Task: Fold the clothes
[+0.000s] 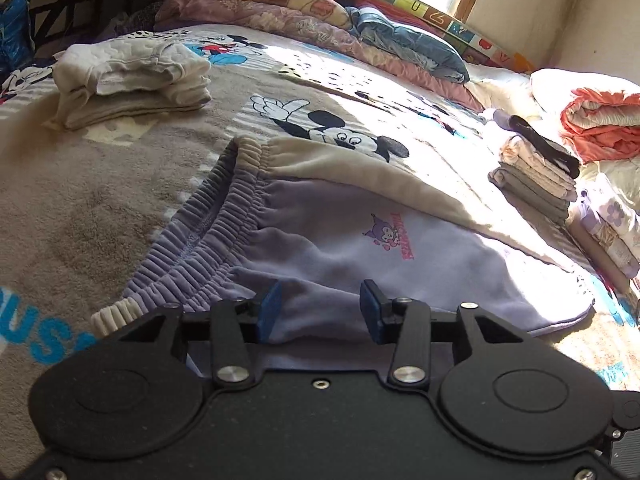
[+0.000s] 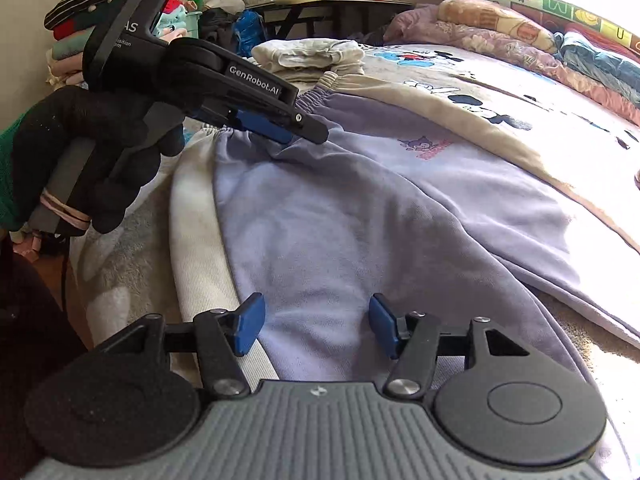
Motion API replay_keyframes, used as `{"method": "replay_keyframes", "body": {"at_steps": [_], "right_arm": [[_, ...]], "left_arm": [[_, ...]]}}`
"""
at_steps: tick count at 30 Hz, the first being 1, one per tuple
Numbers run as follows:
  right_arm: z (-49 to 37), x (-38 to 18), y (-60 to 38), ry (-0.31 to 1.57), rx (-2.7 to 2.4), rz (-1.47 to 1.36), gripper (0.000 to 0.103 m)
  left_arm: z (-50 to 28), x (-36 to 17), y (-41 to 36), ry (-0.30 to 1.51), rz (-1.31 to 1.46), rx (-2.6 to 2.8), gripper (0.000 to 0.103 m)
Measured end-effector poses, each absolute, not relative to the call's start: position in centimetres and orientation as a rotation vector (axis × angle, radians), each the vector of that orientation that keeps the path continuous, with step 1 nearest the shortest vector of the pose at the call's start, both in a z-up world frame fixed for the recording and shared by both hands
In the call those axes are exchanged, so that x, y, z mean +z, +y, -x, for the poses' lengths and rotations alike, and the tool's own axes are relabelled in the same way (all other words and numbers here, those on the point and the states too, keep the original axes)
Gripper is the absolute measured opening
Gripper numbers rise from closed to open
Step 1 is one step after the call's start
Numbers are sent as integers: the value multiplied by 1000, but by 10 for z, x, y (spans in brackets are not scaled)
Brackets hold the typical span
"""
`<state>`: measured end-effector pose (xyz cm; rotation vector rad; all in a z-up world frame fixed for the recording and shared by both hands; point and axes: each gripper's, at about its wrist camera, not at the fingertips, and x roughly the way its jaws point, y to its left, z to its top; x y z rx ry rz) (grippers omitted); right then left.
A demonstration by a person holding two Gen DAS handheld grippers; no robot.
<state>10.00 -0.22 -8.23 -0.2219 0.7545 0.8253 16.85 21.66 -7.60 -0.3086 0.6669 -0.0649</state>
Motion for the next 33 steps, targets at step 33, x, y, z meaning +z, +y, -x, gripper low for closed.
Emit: {"method": "replay_keyframes", "body": {"at_steps": [33], "right_arm": [[-72, -97, 85, 627, 930, 375, 62]], "left_arm": [[-293, -97, 289, 807, 346, 27, 11]]}}
